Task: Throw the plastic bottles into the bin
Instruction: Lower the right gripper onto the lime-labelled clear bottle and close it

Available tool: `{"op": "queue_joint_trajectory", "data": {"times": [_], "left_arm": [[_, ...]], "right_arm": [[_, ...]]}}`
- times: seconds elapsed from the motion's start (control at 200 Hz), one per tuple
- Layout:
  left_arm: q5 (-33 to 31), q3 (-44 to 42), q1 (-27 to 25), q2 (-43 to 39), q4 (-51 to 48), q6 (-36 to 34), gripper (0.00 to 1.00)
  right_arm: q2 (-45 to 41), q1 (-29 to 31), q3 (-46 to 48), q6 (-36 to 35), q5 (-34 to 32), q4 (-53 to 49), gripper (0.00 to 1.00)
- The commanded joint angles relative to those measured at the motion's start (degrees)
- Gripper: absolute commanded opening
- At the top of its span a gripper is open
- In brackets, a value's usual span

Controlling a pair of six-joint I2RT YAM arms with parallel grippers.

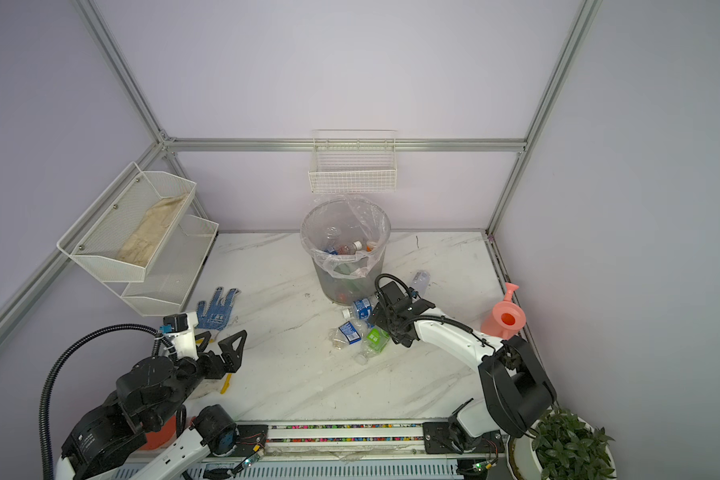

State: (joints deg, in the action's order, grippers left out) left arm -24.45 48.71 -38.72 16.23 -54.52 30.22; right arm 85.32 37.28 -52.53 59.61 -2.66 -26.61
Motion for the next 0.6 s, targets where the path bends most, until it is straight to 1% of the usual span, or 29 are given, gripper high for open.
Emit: {"op": "queue_joint_trajectory", "data": {"times": [0.0, 0.19, 0.305, 0.48, 0.595], "left_arm": [[-1.41, -1.69, -0.26, -0.75, 0.88, -1.39, 1.00], [-2.11, -1.85, -0.29, -2.24, 0.74, -1.37, 1.00], [-2.40, -1.81, -0.30, -2.86, 0.65, -1.21, 1.00], [-2.38, -1.95, -0.30, -2.80, 0.65, -1.24, 1.00], [-2.47, -1.95, -0.26, -2.70, 0.65, -1.25, 1.00]], "right_arm": [[2.95, 1.78, -0.05, 2.95, -1.03, 2.32, 0.97], [9.16, 3.52, -2.05, 3.69, -2.66, 1.64, 0.97], [11.22, 3.76, -1.13, 5.38, -2.81, 2.25, 0.93], [11.63, 3.77, 0.74, 7.09, -3.39, 3.22, 0.80], [10.89, 3.77, 1.40, 7.31, -3.79, 3.41, 0.74]]}}
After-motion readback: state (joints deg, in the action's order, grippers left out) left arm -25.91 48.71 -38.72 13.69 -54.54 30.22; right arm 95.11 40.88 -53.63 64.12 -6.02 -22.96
